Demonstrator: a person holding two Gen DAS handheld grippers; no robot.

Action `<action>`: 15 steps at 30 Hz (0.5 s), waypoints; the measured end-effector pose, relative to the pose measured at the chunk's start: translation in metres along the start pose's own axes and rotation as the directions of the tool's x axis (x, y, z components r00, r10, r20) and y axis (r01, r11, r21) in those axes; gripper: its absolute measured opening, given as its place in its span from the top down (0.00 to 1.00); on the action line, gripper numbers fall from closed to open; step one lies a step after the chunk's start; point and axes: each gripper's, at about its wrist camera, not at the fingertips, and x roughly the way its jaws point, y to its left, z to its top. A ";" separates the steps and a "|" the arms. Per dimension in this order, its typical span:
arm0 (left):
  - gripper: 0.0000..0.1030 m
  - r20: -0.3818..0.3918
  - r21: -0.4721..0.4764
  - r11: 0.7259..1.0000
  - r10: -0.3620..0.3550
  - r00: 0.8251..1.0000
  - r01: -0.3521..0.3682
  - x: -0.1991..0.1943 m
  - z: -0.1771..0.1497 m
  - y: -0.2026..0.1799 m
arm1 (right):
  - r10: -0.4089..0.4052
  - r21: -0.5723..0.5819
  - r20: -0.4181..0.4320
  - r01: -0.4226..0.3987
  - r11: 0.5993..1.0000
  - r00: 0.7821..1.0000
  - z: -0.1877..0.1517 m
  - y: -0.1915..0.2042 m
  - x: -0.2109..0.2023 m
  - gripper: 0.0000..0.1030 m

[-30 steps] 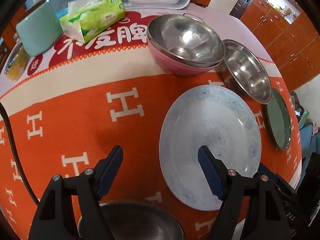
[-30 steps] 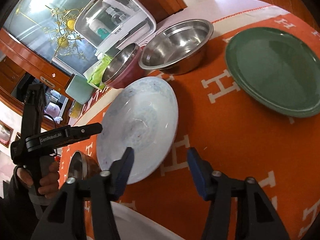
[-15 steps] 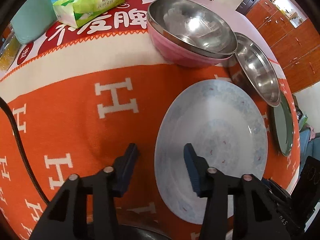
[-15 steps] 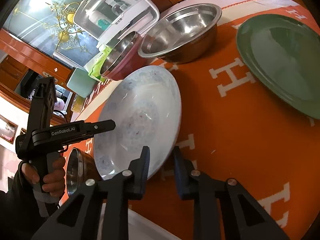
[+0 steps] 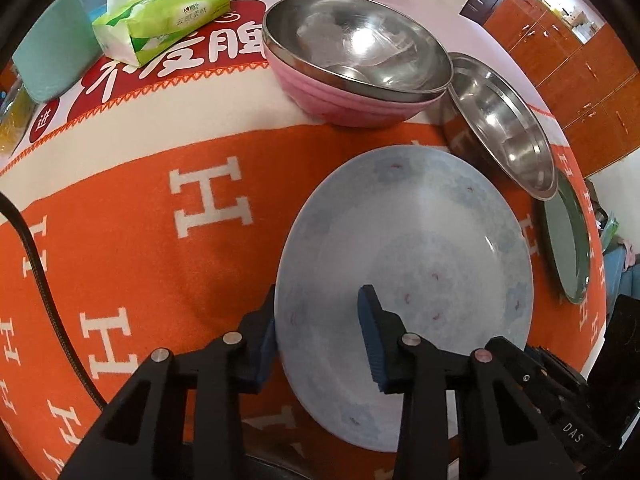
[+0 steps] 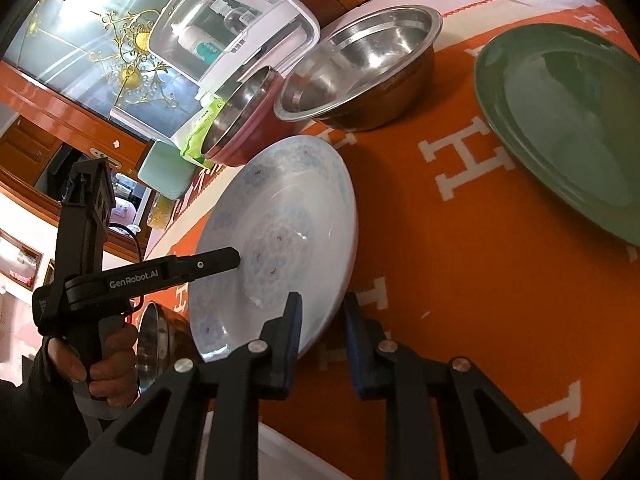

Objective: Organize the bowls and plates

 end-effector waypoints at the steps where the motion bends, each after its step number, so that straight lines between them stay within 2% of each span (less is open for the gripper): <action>1: 0.66 -0.001 -0.001 1.000 0.001 1.000 -0.001 0.000 0.000 -0.001 | -0.002 -0.003 -0.002 0.002 1.000 1.000 0.000 0.001 0.000 0.81; 7: 0.66 -0.017 0.012 1.000 0.004 1.000 -0.004 -0.006 -0.004 0.004 | 0.002 0.001 -0.015 -0.002 1.000 1.000 0.001 -0.002 -0.003 0.81; 15: 0.66 -0.016 0.037 0.999 -0.005 1.000 0.005 -0.013 -0.011 -0.010 | -0.029 0.006 -0.011 0.029 1.000 1.000 0.001 -0.002 -0.010 0.82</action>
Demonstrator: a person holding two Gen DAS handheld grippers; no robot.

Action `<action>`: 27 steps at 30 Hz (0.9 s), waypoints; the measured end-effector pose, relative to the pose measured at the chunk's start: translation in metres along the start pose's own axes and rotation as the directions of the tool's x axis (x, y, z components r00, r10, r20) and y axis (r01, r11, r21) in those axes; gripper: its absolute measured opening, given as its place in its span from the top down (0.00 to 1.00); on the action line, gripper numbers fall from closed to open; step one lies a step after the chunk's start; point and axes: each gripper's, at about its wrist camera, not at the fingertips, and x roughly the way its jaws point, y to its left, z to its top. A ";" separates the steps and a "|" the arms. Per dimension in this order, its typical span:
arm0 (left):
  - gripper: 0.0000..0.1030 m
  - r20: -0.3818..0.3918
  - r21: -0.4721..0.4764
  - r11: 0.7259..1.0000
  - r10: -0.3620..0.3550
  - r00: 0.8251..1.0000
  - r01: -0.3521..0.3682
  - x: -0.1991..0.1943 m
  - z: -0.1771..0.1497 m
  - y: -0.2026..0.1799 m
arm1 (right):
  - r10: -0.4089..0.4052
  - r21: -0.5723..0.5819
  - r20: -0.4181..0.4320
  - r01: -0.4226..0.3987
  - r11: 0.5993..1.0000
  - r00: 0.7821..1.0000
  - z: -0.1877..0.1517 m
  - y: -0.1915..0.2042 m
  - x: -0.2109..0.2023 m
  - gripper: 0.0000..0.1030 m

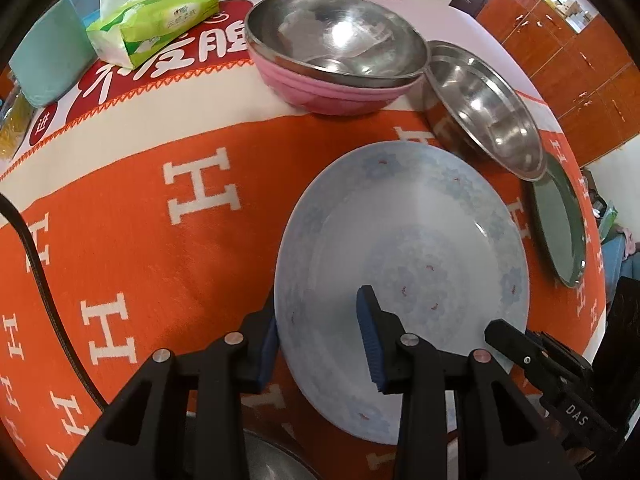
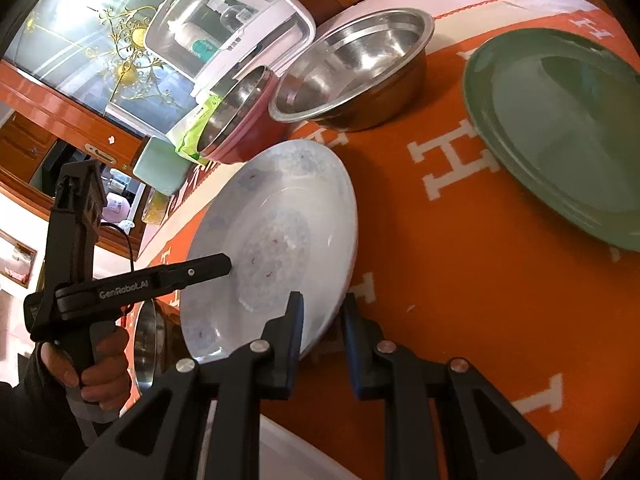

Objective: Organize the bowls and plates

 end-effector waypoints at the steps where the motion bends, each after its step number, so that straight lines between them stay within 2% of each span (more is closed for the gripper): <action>1: 0.66 0.003 0.000 1.000 -0.005 1.000 0.005 -0.002 0.000 -0.001 | -0.001 0.003 0.001 0.001 1.000 1.000 0.000 0.000 -0.001 0.82; 10: 0.66 0.049 0.028 0.999 -0.034 0.998 0.032 -0.029 -0.005 -0.017 | -0.006 -0.008 0.063 0.006 1.000 0.998 -0.002 0.006 -0.026 0.82; 27: 0.66 0.118 0.065 0.997 -0.051 0.992 0.043 -0.091 -0.050 -0.029 | 0.023 -0.066 0.156 -0.013 0.998 0.988 -0.020 0.022 -0.080 0.82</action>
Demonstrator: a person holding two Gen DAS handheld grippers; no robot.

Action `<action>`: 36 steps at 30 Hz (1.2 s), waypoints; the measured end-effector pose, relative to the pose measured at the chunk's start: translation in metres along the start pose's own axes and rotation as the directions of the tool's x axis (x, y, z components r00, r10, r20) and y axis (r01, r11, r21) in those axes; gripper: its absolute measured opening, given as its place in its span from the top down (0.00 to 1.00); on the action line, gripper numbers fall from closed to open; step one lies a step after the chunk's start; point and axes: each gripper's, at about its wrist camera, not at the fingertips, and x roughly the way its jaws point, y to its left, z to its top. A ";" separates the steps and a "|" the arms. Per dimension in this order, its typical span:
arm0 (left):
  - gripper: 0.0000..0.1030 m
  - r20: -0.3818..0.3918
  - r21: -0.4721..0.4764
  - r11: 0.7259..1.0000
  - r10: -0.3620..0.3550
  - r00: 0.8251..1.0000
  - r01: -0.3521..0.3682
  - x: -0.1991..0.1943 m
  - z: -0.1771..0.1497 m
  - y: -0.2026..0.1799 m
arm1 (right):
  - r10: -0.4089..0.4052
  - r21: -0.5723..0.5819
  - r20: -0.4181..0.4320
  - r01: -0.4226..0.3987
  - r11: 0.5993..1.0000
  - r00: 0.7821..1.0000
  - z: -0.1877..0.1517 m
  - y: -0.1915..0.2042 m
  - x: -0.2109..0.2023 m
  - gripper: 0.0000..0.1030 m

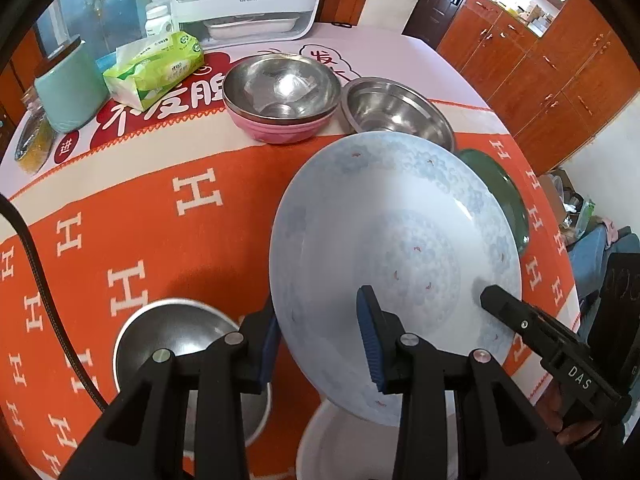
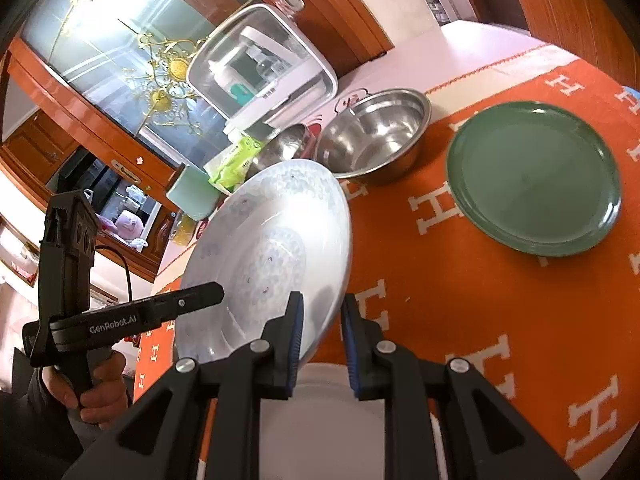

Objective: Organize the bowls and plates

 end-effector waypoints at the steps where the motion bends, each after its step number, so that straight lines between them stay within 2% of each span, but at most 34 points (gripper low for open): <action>1: 0.66 0.003 0.003 1.000 -0.001 1.000 0.001 -0.003 -0.002 -0.001 | 0.002 -0.004 0.006 -0.002 1.000 1.000 -0.001 0.001 -0.004 0.82; 9: 0.66 0.023 0.006 1.000 -0.006 1.000 0.006 -0.030 -0.031 -0.018 | 0.003 -0.061 0.025 -0.002 0.998 1.000 -0.012 0.012 -0.035 0.82; 19: 0.66 0.051 -0.017 1.000 -0.006 0.999 0.007 -0.053 -0.070 -0.038 | 0.005 -0.117 0.010 -0.004 0.993 1.000 -0.030 0.014 -0.065 0.82; 36: 0.66 0.029 -0.091 0.996 -0.016 0.999 0.018 -0.051 -0.128 -0.060 | -0.036 -0.185 -0.086 0.019 0.982 0.996 -0.061 0.000 -0.089 0.82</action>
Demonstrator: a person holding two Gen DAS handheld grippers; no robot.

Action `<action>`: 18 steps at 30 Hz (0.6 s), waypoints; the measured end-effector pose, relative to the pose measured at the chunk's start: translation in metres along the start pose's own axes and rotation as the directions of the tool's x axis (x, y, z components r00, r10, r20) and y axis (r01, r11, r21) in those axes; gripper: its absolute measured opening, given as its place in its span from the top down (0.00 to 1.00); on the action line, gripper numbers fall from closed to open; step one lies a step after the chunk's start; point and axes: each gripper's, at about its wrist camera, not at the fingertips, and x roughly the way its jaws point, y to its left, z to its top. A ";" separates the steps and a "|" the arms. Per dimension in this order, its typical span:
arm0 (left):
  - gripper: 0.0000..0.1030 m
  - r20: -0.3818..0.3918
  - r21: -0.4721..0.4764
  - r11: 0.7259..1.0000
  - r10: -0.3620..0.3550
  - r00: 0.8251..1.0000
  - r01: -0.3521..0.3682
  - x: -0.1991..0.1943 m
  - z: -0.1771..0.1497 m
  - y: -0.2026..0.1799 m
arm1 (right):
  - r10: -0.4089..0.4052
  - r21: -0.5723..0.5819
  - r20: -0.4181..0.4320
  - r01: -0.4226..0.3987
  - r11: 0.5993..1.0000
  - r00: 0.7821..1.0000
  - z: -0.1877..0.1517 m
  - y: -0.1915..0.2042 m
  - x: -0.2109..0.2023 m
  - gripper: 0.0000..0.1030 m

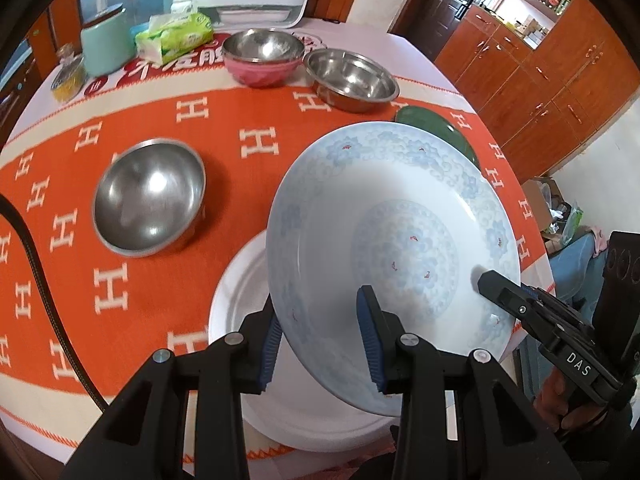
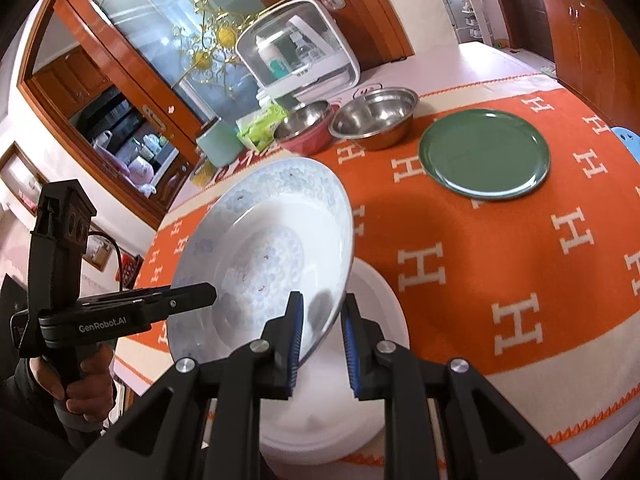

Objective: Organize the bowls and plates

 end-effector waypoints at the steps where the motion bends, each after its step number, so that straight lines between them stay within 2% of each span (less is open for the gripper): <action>1: 0.66 -0.004 -0.004 1.000 0.000 1.000 0.000 0.001 -0.001 0.000 | -0.003 -0.004 -0.010 0.003 1.000 1.000 -0.002 0.000 0.001 0.82; 11: 0.66 -0.051 -0.047 0.999 0.011 0.999 -0.013 0.022 -0.026 0.004 | -0.024 -0.015 -0.109 0.023 1.000 0.994 -0.018 -0.006 0.015 0.82; 18: 0.66 -0.087 -0.086 0.996 0.018 0.996 -0.025 0.039 -0.038 0.009 | -0.031 -0.012 -0.194 0.030 0.999 0.981 -0.029 -0.013 0.031 0.82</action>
